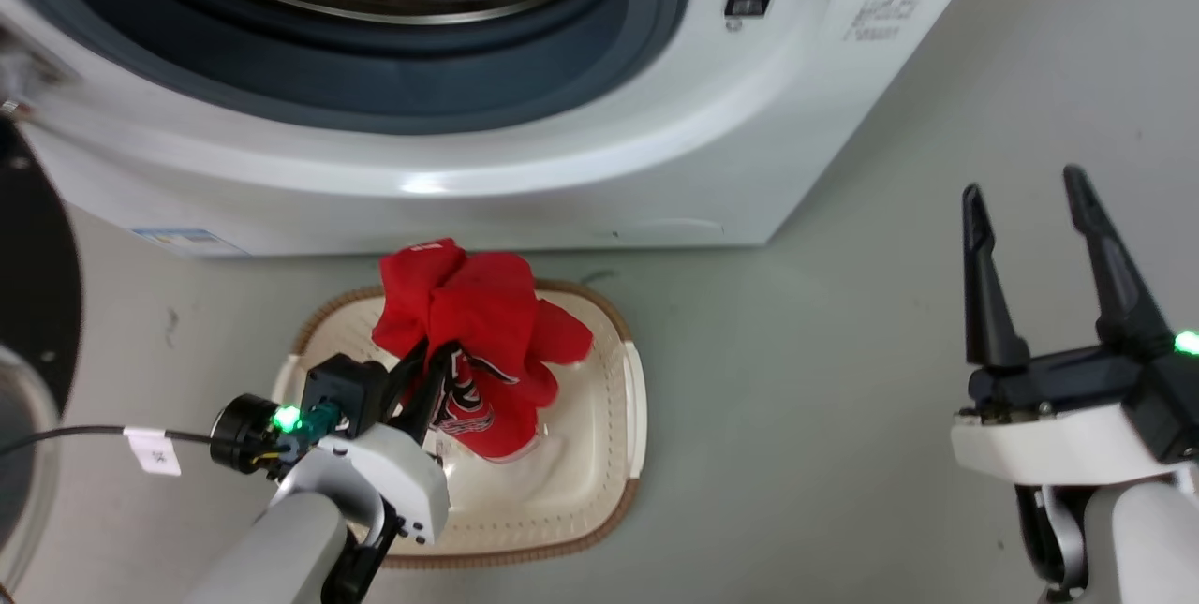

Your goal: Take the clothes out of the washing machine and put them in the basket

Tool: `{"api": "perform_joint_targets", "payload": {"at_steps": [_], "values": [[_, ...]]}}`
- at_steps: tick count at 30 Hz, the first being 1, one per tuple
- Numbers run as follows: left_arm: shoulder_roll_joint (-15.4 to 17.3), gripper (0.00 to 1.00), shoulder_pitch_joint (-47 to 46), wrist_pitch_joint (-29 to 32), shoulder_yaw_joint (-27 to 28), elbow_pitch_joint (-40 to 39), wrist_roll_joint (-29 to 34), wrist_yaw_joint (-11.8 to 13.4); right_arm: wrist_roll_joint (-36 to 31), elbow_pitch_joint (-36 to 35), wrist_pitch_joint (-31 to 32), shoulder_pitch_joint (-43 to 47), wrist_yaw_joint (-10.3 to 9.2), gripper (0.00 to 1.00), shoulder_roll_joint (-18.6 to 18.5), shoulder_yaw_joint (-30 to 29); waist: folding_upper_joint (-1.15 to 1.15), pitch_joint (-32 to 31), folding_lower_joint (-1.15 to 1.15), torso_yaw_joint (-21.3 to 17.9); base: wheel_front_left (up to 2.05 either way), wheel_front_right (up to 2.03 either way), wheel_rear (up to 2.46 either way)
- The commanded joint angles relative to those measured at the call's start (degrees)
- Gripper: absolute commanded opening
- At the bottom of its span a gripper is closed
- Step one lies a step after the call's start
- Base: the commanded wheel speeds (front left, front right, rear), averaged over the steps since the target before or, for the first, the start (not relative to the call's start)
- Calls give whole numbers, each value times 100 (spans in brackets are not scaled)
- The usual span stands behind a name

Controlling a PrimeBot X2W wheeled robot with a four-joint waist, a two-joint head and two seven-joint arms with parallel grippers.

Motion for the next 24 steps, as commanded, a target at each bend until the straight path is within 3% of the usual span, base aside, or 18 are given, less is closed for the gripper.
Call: {"api": "perform_joint_targets", "payload": {"at_steps": [1,12,24], "values": [[-94,0,-181,-57,9,204,-21,-66,49,-37,-14,-148,-4,100,5,-31,0,568,-1,-223,0,0,0],[-712,0,-1339,-181,-57,2646,8,-550,154,-194,-14,-705,-4,100,5,-115,0,1700,-1,-437,0,0,0],[-1162,0,-2339,-14,-386,4651,234,-701,146,-268,-14,-978,-4,100,4,-177,0,2301,-1,-552,0,0,0]]}}
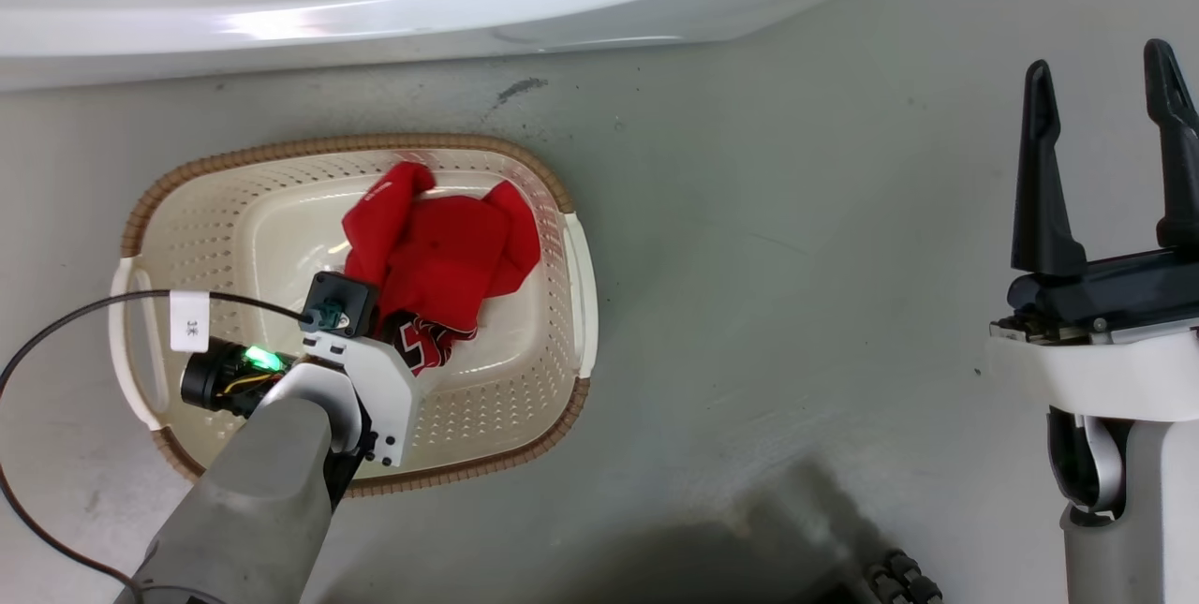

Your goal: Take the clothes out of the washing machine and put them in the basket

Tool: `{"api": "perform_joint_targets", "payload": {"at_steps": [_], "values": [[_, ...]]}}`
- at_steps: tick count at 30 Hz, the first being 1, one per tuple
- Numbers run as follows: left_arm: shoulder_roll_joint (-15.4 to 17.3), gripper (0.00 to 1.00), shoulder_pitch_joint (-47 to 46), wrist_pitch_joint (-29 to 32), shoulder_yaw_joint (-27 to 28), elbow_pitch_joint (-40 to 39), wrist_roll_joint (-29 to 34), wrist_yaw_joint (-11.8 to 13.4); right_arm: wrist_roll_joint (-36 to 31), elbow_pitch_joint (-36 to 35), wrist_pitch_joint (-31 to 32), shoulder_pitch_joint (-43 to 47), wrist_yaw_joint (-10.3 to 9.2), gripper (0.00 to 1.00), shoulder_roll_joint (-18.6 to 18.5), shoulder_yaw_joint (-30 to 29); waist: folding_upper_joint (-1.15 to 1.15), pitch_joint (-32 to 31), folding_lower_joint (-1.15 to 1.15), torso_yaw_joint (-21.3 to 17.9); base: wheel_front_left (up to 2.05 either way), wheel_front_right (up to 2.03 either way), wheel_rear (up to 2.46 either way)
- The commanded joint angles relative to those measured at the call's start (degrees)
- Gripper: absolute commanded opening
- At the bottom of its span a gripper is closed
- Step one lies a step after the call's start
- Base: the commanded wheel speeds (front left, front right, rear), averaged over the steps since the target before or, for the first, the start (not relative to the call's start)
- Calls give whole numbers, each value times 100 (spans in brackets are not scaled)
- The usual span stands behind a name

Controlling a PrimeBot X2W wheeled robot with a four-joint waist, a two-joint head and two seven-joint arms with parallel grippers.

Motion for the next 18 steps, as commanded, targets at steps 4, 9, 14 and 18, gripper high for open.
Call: {"api": "perform_joint_targets", "payload": {"at_steps": [4,9,14,18], "values": [[-58,0,-168,95,-53,269,13,-33,5,-50,-14,-138,-4,100,6,-62,0,143,-1,-64,0,0,0],[-159,100,-183,72,-59,374,-29,-9,-3,23,-14,-103,-4,100,6,-63,0,81,-1,-16,0,0,0],[-276,100,79,-122,55,408,-206,-19,14,154,-14,-14,-4,100,5,23,0,-391,-1,85,0,0,0],[-323,100,233,-185,244,301,-364,13,14,227,-14,88,-4,100,5,26,0,-713,-1,156,0,0,0]]}}
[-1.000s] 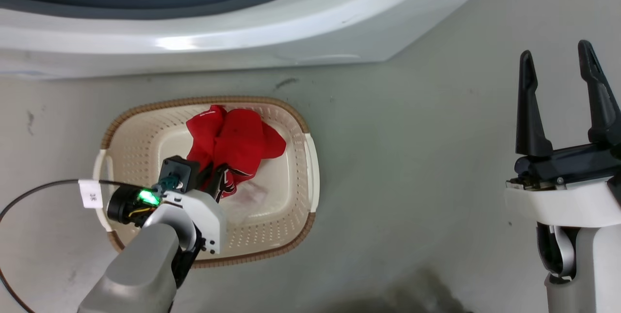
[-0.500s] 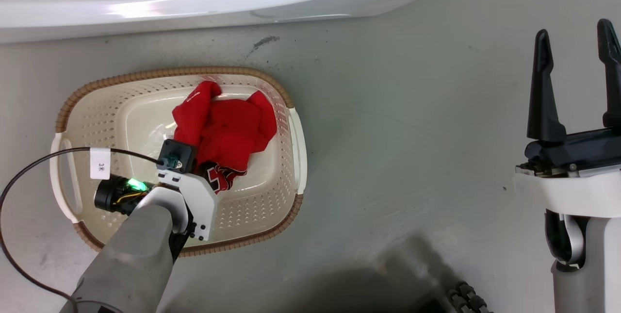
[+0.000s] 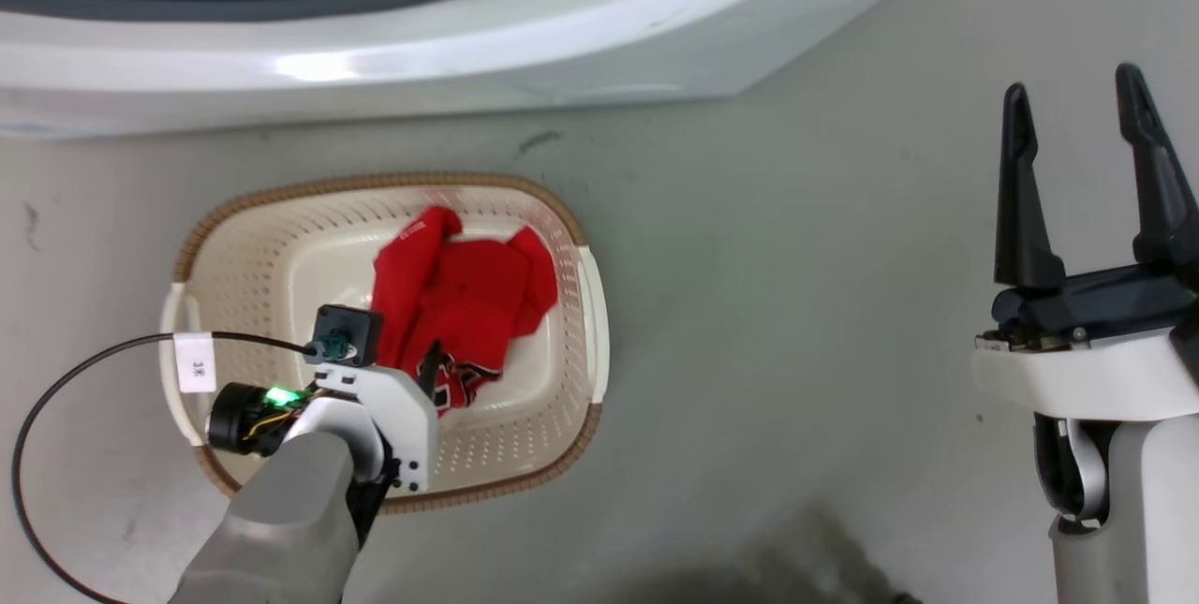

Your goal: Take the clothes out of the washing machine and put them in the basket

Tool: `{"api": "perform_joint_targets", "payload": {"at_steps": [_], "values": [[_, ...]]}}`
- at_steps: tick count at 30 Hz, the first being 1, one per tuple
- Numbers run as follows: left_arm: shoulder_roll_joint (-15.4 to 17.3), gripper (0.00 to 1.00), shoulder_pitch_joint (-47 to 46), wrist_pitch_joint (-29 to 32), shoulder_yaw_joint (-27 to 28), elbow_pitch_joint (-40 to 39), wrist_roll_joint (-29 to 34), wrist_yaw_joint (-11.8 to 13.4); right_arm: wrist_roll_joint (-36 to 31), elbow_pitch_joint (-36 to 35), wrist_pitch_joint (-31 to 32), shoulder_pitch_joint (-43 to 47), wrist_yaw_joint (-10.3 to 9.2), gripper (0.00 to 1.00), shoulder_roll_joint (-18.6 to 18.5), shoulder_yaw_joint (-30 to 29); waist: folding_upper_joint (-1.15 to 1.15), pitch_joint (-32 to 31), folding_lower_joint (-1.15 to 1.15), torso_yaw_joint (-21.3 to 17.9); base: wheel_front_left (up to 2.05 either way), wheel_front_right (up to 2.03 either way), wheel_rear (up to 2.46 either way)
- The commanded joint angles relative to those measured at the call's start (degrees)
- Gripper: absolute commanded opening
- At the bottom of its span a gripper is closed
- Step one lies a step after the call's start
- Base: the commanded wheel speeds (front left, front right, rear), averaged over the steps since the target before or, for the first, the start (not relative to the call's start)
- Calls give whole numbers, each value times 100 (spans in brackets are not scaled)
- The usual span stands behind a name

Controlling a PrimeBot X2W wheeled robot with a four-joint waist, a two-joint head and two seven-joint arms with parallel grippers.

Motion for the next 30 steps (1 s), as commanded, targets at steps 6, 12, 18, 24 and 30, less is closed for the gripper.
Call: {"api": "perform_joint_targets", "payload": {"at_steps": [6,12,18,24,30], "values": [[177,100,527,-33,384,-1080,167,291,-58,129,-14,291,-4,100,5,45,0,-778,0,259,0,0,0],[276,100,1157,-35,1052,-2208,519,551,-75,226,-14,544,-4,100,4,61,0,-1277,0,377,0,0,0],[198,100,1734,-35,1798,-3269,952,687,-93,296,-14,774,-4,100,4,70,0,-1703,0,476,0,0,0],[91,100,2135,-36,2464,-4228,1426,643,-88,346,-14,953,-4,100,4,141,0,-2036,0,490,0,0,0],[81,100,1856,-37,2885,-4430,1808,602,-48,341,-14,959,-4,100,4,216,0,-2112,0,409,0,0,0]]}}
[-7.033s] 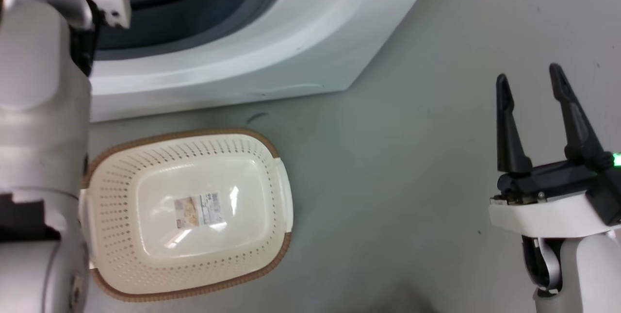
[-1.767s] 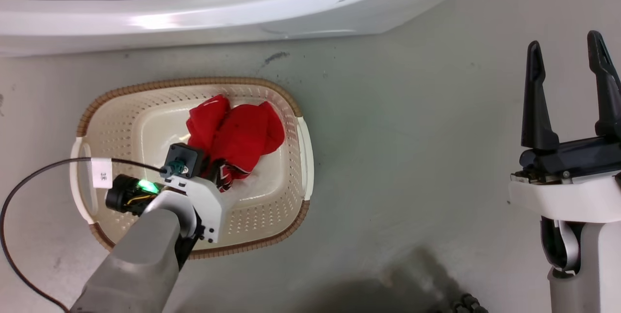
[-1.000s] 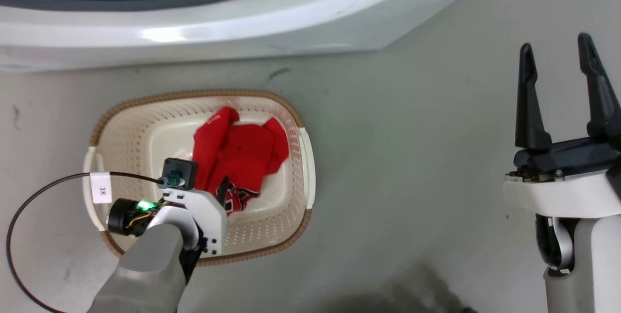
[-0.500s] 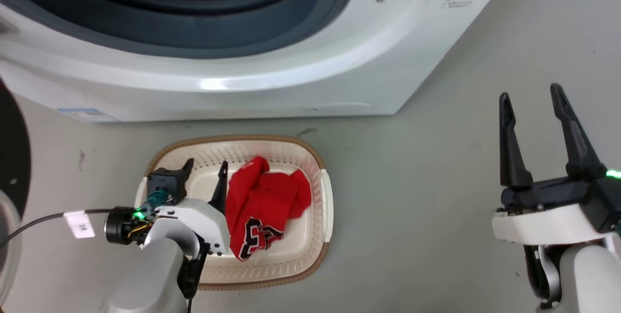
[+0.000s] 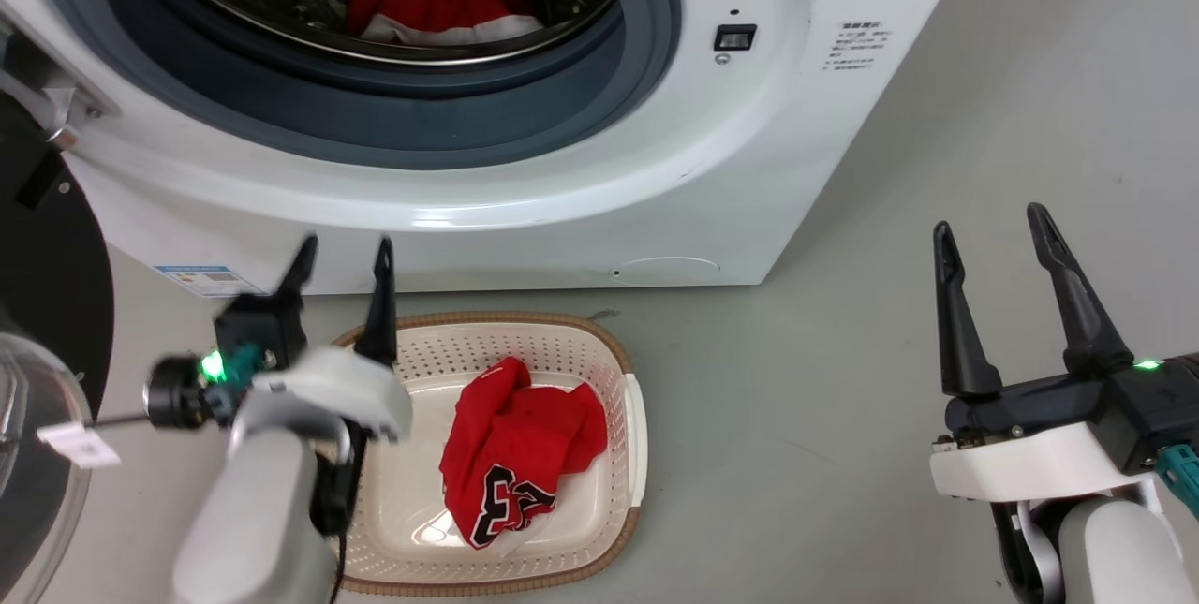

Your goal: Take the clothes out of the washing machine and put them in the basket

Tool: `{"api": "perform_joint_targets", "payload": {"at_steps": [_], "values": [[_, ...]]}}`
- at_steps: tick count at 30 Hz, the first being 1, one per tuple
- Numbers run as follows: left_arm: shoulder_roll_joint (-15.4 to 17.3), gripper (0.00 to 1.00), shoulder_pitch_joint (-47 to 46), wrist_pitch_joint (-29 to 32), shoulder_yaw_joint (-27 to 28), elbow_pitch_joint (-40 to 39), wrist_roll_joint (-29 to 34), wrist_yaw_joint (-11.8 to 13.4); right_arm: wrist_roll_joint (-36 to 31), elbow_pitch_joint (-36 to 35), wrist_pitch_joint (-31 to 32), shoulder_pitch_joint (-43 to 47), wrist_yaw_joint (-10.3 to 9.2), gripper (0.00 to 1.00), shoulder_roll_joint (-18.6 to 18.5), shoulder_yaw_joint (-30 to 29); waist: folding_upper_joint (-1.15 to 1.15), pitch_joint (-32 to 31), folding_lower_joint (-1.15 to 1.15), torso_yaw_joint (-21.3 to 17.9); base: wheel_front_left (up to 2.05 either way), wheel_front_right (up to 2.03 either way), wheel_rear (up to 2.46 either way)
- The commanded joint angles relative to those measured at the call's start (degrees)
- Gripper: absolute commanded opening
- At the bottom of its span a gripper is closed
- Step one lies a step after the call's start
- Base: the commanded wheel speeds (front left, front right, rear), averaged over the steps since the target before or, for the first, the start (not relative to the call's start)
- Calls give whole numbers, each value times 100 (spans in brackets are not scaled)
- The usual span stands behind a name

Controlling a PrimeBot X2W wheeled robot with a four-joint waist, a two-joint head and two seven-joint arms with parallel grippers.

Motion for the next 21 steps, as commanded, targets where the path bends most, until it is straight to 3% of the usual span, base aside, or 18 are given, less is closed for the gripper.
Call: {"api": "perform_joint_targets", "payload": {"at_steps": [1,12,21], "values": [[11,100,-220,-15,58,21,63,-15,25,-12,-14,10,-4,100,3,34,0,22,1,-41,0,0,0],[328,100,-2534,39,46,1365,404,-292,117,-146,-14,-480,-4,100,4,342,0,712,1,-450,0,0,0],[469,100,-4597,897,-265,2629,511,-608,276,-291,-14,-806,-4,100,4,407,0,1493,1,-752,0,0,0]]}}
